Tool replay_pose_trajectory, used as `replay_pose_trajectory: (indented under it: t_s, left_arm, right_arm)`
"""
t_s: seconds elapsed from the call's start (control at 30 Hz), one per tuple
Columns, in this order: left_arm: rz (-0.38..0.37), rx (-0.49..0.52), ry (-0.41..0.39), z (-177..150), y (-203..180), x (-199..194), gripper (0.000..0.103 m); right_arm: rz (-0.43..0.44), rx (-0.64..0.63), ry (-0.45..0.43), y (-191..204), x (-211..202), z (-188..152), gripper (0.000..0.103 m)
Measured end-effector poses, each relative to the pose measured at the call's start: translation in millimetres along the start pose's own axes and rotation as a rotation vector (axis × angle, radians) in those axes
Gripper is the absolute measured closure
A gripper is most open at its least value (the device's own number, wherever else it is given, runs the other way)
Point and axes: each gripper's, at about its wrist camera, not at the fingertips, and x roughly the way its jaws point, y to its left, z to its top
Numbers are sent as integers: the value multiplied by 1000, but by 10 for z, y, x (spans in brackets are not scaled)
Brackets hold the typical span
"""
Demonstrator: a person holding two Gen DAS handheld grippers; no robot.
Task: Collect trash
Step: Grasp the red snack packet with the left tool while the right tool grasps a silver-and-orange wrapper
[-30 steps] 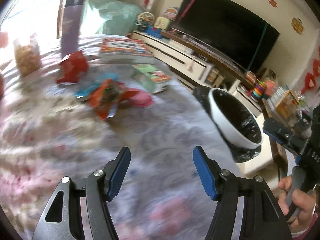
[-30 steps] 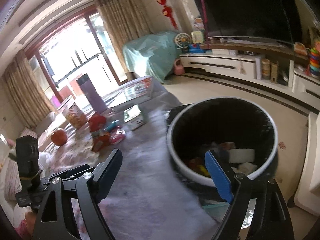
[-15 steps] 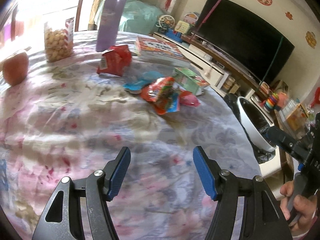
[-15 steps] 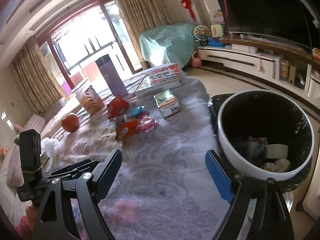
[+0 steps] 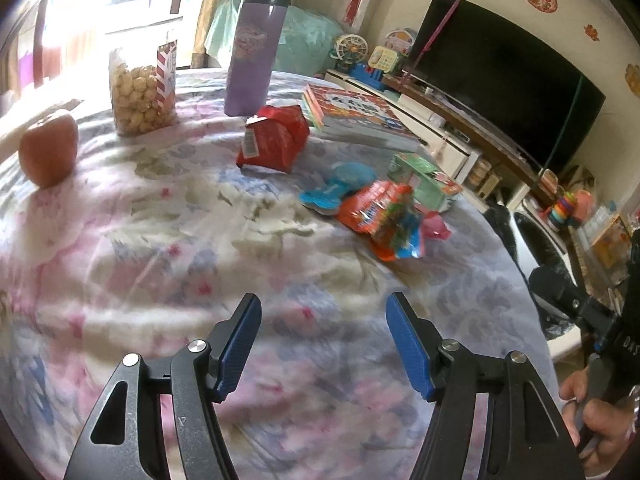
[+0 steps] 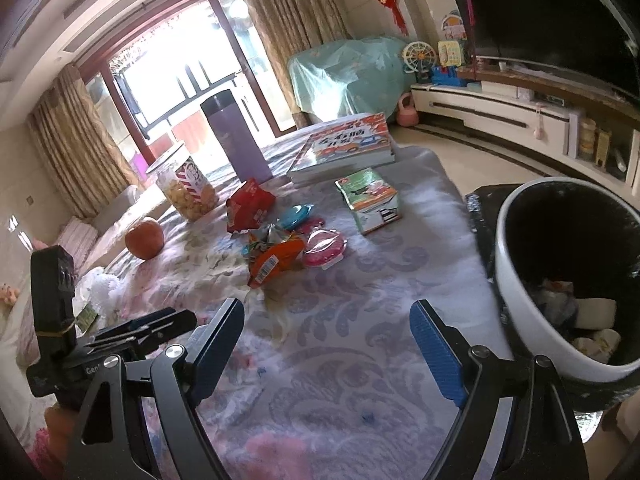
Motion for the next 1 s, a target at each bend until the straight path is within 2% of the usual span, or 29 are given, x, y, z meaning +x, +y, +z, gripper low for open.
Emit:
replay_pose_trajectory:
  t_s: [0.33,0.53,0.67,0.73,0.8,0.87,0.93,1.0]
  left_arm:
    - [40,-17,1,399,344,379,39]
    - [18,-19,31,695,534,723,39]
    - [-30,-25,42,922,653,939,38]
    - [-55,-26,52,1023,691,1067,33]
    - [-65,-26,57,1112,717,1199,32]
    - [-72,-24,67,1168,730,1335,32]
    - [-69,-18,70,1211,732,1464,34]
    - [-80,-8,62,1229,718,1537,36]
  right_arm:
    - [81,25,34,187,310,54,29]
    - [124,45,68,329,575,109,37]
    - [135,48,87,409,766,167,38]
    - [133,60,94,411,856,195,38]
    - [130,76,99,393,943,214,39]
    - [126,93,106,362,1025,229,46]
    - [119,106,115,332,1073,227,68]
    - [120,121,123,289,1104,212,76]
